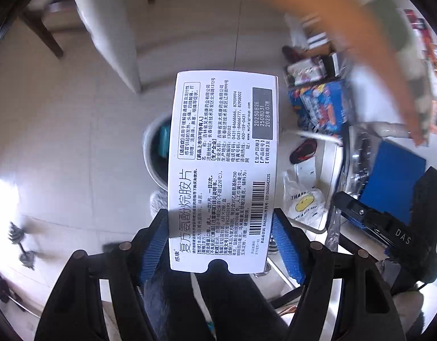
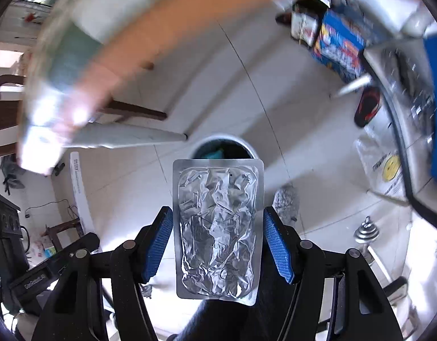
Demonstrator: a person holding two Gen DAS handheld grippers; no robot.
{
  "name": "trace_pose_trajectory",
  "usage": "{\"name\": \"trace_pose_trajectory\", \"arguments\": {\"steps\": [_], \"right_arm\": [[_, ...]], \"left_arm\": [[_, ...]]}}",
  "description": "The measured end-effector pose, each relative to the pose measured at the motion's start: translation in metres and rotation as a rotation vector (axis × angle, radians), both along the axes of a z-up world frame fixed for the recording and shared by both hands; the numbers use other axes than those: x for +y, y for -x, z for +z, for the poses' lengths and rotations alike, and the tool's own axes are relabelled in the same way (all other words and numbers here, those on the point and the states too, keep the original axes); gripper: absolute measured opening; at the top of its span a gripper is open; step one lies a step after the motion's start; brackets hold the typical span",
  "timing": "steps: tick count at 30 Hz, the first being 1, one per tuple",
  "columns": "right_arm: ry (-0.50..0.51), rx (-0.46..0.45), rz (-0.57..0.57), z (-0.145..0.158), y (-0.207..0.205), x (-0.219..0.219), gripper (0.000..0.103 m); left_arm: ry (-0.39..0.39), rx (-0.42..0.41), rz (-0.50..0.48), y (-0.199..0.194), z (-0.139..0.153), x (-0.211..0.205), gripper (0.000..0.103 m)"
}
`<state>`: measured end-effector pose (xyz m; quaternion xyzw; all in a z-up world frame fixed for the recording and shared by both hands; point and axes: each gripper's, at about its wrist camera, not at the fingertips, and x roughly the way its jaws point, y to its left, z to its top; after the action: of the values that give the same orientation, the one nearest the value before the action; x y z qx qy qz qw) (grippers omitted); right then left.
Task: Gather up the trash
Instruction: 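Lift the blister pack and leaflet and carry them over the bin, then open both tools over the bin to drop the blister pack and leaflet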
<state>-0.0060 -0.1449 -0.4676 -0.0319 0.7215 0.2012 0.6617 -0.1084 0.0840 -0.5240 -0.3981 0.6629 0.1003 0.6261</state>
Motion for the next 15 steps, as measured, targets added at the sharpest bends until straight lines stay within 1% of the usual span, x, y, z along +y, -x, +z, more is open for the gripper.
{"name": "trace_pose_trajectory", "arguments": {"steps": [1,3,5,8,10,11,13,14,15], "right_arm": [[0.002,0.020,-0.010,-0.027,-0.001,-0.003,0.066],[0.001,0.038,-0.022,-0.065,-0.004,-0.007,0.066],[0.002,0.062,-0.040,-0.116,-0.010,-0.011,0.066],[-0.027,0.138,-0.095,-0.183,-0.022,-0.017,0.067],[-0.048,0.197,-0.113,-0.227,-0.027,-0.017,0.067],[-0.062,0.215,-0.129,-0.244,-0.030,-0.017,0.067],[-0.086,0.245,-0.140,-0.271,-0.032,-0.014,0.068],[-0.089,0.254,-0.138,-0.284,-0.032,-0.013,0.076],[-0.095,0.262,-0.137,-0.296,-0.031,-0.013,0.089]], "left_arm": [[0.014,0.008,0.001,-0.005,-0.026,-0.002,0.069],[0.009,0.037,-0.018,-0.016,-0.069,-0.004,0.069],[0.011,0.053,-0.037,-0.027,-0.106,-0.008,0.070],[0.004,0.084,-0.079,-0.042,-0.160,-0.016,0.070],[-0.019,0.113,-0.097,-0.048,-0.182,-0.018,0.070],[-0.026,0.119,-0.102,-0.051,-0.189,-0.017,0.073],[-0.053,0.123,-0.092,-0.052,-0.203,-0.017,0.083],[-0.075,0.134,-0.082,-0.051,-0.207,-0.015,0.091],[-0.093,0.136,-0.074,-0.049,-0.206,-0.013,0.096]]}}
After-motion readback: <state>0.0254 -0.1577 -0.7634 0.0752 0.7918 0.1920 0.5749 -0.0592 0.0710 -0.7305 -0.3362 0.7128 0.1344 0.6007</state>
